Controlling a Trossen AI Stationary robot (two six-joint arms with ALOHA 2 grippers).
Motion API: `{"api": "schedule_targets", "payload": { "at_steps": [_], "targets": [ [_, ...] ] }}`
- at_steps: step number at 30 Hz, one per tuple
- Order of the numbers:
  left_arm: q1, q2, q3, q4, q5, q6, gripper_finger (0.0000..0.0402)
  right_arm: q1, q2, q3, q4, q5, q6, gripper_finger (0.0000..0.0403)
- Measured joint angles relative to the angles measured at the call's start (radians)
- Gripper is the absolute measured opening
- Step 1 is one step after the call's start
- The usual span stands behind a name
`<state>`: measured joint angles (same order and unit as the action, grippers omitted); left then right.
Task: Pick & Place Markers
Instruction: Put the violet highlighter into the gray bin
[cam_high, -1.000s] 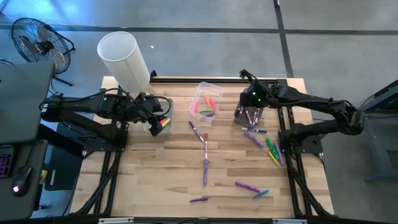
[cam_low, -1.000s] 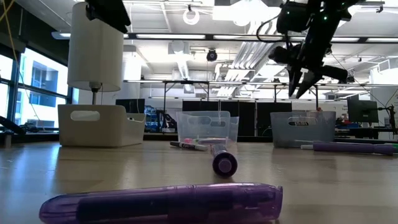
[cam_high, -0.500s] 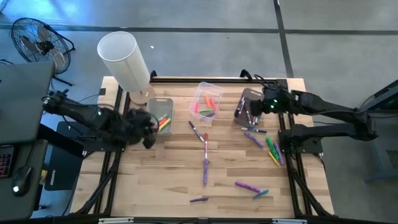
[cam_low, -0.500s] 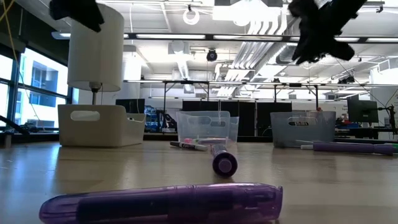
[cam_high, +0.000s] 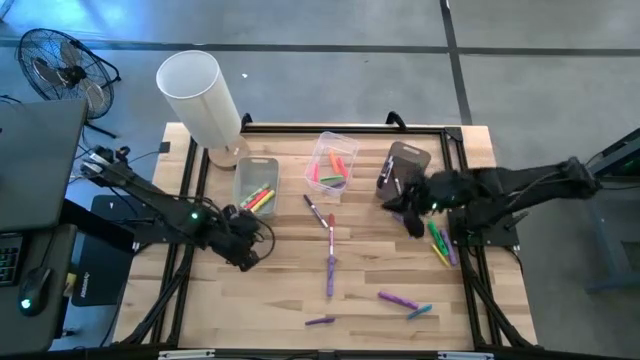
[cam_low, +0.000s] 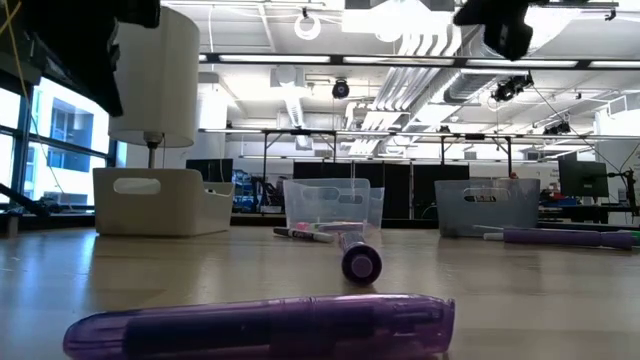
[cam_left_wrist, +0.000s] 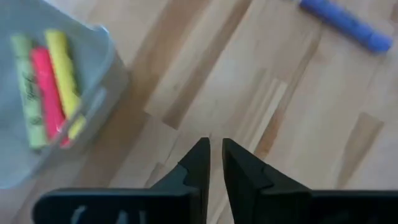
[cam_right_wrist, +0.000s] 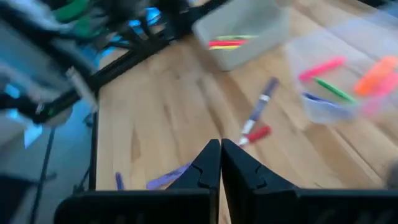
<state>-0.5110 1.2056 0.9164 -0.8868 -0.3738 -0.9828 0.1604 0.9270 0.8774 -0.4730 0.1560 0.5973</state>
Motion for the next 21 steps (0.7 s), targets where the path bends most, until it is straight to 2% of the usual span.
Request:
{"api": "schedule_targets", "payload": {
  "at_steps": [3, 5, 10, 16, 18, 21],
  "targets": [
    [0.0, 0.028, -0.001, 0.032, 0.026, 0.107, 0.0009, 0.104, 0.1, 0.055, 0.001, 0.086, -0.02, 0.0001],
    [0.0, 0.021, -0.001, 0.052, 0.031, 0.162, 0.0006, 0.158, 0.186, 0.121, -0.048, 0.122, -0.005, 0.0001],
    [0.001, -0.08, -0.016, 0.053, -0.033, 0.292, 0.0002, 0.243, 0.432, 0.352, -0.334, 0.158, 0.112, 0.0],
    [0.0, -0.282, -0.128, 0.088, -0.045, 0.336, 0.0001, 0.288, 0.689, 0.582, -0.708, 0.061, 0.305, 0.0006],
    [0.0, -0.344, -0.177, 0.126, -0.04, 0.351, 0.0001, 0.309, 0.759, 0.616, -0.793, 0.038, 0.353, 0.0013],
    [0.0, -0.414, -0.244, 0.19, -0.021, 0.354, 0.0001, 0.344, 0.833, 0.632, -0.857, -0.064, 0.389, 0.0028]
  ]
}}
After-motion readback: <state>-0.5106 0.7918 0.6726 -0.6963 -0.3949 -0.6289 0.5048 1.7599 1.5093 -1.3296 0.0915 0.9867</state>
